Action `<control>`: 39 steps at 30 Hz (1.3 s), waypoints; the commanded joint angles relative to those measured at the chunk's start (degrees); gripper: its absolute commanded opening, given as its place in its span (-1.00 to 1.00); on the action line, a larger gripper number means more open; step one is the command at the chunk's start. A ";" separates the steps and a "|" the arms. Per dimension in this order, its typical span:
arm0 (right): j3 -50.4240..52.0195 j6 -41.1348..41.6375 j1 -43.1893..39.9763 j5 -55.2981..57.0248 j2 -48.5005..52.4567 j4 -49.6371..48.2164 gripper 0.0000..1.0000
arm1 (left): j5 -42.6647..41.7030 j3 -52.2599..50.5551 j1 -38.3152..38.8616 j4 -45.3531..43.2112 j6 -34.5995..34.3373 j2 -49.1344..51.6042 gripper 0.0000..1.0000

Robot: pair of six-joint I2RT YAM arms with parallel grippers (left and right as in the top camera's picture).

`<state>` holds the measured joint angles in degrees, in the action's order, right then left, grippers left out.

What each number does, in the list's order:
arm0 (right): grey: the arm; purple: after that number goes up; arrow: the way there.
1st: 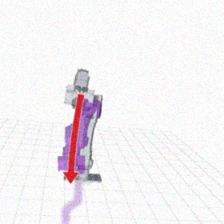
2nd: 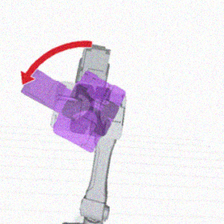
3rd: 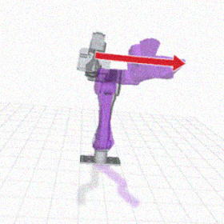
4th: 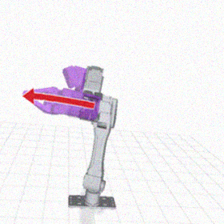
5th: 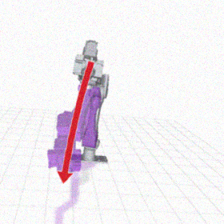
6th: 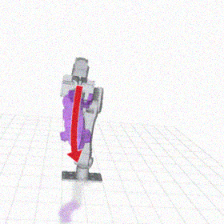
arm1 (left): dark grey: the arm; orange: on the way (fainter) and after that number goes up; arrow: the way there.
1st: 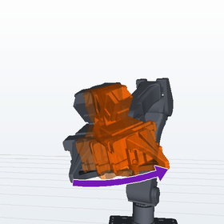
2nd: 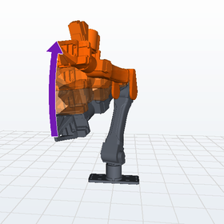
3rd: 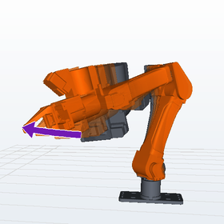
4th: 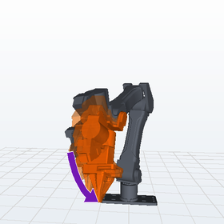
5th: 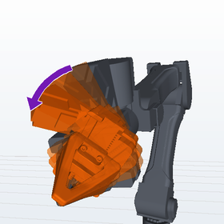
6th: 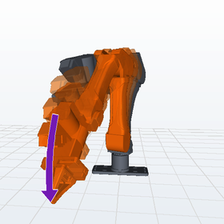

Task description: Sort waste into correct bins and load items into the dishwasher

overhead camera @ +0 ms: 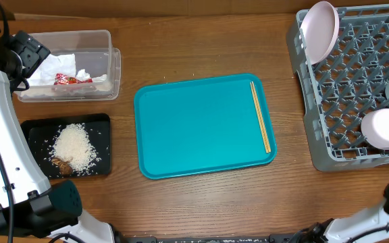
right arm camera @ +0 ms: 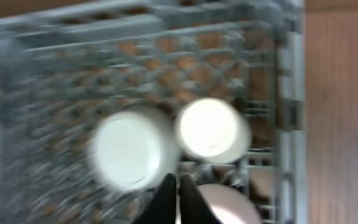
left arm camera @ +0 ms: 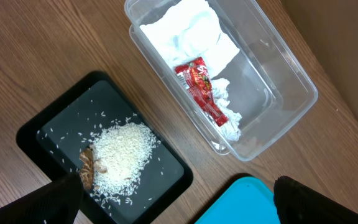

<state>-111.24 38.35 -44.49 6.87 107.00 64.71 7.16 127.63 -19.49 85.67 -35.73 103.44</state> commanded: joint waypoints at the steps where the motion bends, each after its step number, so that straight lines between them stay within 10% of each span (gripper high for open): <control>1: -1.36 -6.47 0.15 -15.74 -6.54 -1.46 -0.70 | 0.74 -0.04 0.42 -0.20 1.05 0.52 1.00; 10: -1.33 -22.23 6.73 -43.41 -9.22 4.39 0.80 | 0.74 -0.04 0.42 -0.17 1.05 0.52 1.00; 16: -1.25 -32.87 21.09 -39.78 -9.22 13.99 0.80 | 0.74 -0.04 0.42 -0.20 1.05 0.52 0.99; 25: 2.51 -27.89 46.31 -15.28 -8.50 16.24 0.67 | 0.74 -0.04 0.44 -0.20 1.05 0.52 1.00; 39: 31.89 -25.73 58.36 -10.97 -8.46 -7.52 0.87 | 0.74 -0.04 0.44 -0.20 1.05 0.52 0.99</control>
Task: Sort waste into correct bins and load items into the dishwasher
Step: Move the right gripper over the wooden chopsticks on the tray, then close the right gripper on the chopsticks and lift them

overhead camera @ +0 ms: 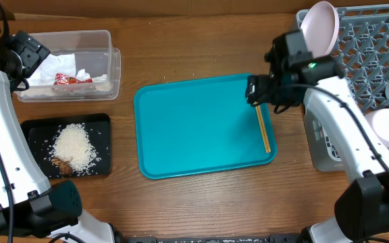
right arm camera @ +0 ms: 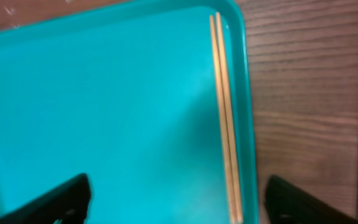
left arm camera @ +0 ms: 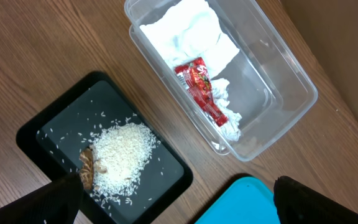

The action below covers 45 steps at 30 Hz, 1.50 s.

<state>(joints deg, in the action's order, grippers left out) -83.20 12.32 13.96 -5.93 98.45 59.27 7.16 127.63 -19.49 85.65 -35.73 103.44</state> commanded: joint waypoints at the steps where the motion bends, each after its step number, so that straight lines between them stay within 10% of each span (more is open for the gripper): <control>1: 5.51 0.20 -0.09 1.84 0.11 -3.32 0.87 | 0.74 -0.04 0.44 -0.15 1.05 0.52 1.00; 45: 8.90 -3.32 4.68 4.42 11.78 -8.59 0.32 | 0.74 -0.04 0.42 -0.17 1.05 0.52 1.00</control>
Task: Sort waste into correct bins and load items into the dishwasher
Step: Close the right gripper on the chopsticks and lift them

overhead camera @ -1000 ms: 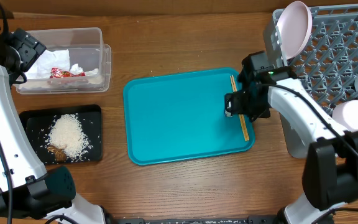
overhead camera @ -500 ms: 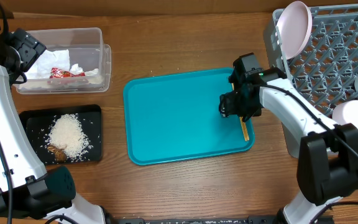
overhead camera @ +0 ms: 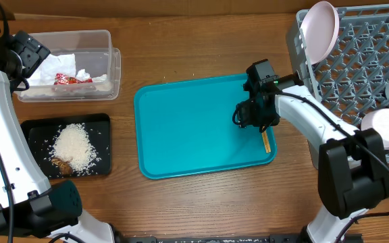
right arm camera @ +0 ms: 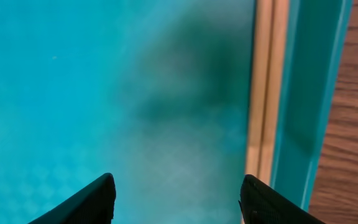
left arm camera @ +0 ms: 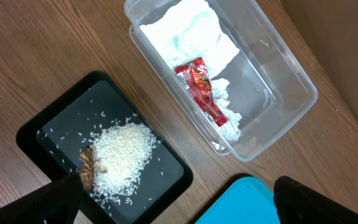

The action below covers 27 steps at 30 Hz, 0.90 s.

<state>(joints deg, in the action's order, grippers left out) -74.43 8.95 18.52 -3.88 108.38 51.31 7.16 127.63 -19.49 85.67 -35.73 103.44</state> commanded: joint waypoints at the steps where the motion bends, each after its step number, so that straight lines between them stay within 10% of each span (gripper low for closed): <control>1: 0.13 0.04 0.11 2.36 2.16 -0.72 0.32 | 0.74 -0.04 0.42 -0.20 1.05 0.52 0.99; 27: 0.13 0.04 0.17 3.41 2.89 -2.25 0.27 | 0.74 -0.04 0.39 -0.17 1.05 0.52 0.99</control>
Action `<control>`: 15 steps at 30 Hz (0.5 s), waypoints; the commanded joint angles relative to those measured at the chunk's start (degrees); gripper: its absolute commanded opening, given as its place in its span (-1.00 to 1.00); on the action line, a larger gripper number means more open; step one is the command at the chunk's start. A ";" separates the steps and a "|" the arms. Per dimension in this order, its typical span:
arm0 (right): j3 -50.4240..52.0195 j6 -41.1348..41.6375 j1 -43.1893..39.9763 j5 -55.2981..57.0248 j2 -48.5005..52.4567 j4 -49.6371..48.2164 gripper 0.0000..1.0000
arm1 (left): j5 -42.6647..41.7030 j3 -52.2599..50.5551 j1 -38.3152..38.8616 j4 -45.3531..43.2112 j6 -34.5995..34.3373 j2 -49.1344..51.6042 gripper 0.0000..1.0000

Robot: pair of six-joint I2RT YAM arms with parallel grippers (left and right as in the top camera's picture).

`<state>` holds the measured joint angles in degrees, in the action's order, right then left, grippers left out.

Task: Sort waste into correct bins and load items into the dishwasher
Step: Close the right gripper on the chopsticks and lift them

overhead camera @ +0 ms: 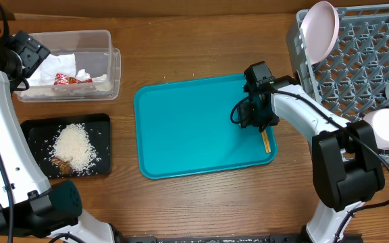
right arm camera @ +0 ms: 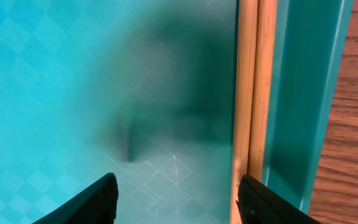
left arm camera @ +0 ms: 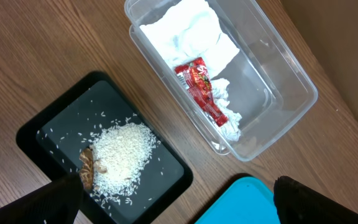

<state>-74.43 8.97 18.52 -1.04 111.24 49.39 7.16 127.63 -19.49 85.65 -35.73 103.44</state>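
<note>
Two wooden chopsticks (right arm camera: pixel 251 93) lie side by side against the right rim of the teal tray (overhead camera: pixel 194 128). Overhead, only their near end (overhead camera: pixel 266 141) shows from under my right gripper (overhead camera: pixel 254 116). That gripper (right arm camera: pixel 176 208) hovers low over the tray, open, its right fingertip (right arm camera: pixel 269 202) just above the chopsticks and nothing between the fingers. My left gripper (left arm camera: pixel 179 208) is open, high over the left bins. The grey dish rack (overhead camera: pixel 356 81) holds a pink plate (overhead camera: pixel 318 30) and two bowls (overhead camera: pixel 385 127).
At the back left, a clear bin (overhead camera: pixel 69 64) holds white tissues and a red packet (left arm camera: pixel 202 87). In front of it a black tray (overhead camera: pixel 66 145) carries rice and a brown scrap. The rack's left wall stands just right of the tray.
My right gripper has come slightly closer to the tray over the chopsticks and is still open. The chopsticks lie where they were. The left arm has not moved.
My right gripper was first over the bowls in the rack, fingers together. Then it was open, high above the tray's right edge. Later it was low beside the chopsticks, and now it is lower still. The left gripper stayed open above the bins throughout.
</note>
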 commanded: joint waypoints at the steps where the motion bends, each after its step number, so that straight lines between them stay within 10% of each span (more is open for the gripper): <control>1: 0.15 0.02 0.17 0.57 0.02 -0.35 0.28 | 0.74 -0.04 0.39 -0.17 1.05 0.52 1.00; 15: 0.24 0.00 0.17 1.05 0.07 -1.57 0.28 | 0.74 -0.04 0.39 -0.17 1.05 0.52 0.99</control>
<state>-74.43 8.97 18.52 -1.04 111.24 48.03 7.16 127.63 -19.49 85.65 -35.73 103.44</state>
